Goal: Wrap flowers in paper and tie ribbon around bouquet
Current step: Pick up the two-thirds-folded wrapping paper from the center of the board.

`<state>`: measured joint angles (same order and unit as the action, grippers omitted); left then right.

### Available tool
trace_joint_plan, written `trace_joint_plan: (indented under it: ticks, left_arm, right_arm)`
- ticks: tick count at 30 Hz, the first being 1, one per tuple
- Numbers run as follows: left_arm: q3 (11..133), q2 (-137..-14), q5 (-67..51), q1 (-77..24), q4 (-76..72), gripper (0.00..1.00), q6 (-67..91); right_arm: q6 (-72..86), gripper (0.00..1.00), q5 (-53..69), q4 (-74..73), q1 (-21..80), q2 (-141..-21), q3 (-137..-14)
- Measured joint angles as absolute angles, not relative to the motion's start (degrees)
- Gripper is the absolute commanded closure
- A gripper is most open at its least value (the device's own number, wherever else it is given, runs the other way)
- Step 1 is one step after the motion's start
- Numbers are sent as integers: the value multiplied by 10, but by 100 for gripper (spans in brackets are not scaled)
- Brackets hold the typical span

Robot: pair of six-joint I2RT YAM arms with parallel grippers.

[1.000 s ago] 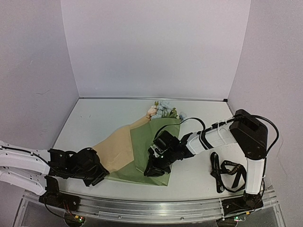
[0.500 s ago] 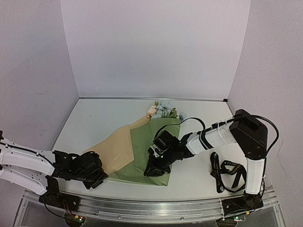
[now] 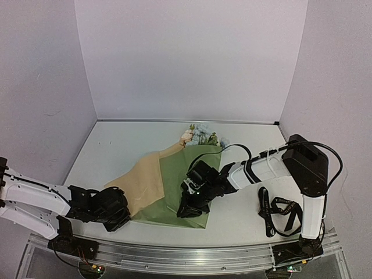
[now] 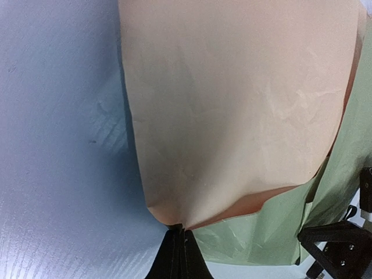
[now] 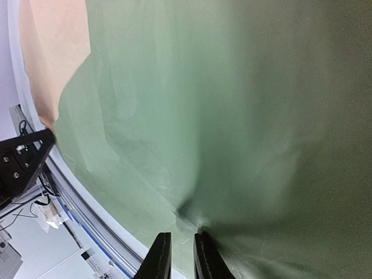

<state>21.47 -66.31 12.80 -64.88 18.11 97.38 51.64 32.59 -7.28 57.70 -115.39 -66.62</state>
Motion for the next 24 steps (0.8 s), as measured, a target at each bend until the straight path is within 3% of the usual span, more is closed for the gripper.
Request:
trace_joint_plan:
  ticks: [15, 24]
  left_arm:
    - [237, -663, 152, -649, 210, 100, 928]
    - [237, -656, 152, -649, 210, 100, 919]
  right_arm:
    - [447, 85, 307, -199, 621, -1154, -736]
    - [454, 91, 302, -210, 648, -1191, -782]
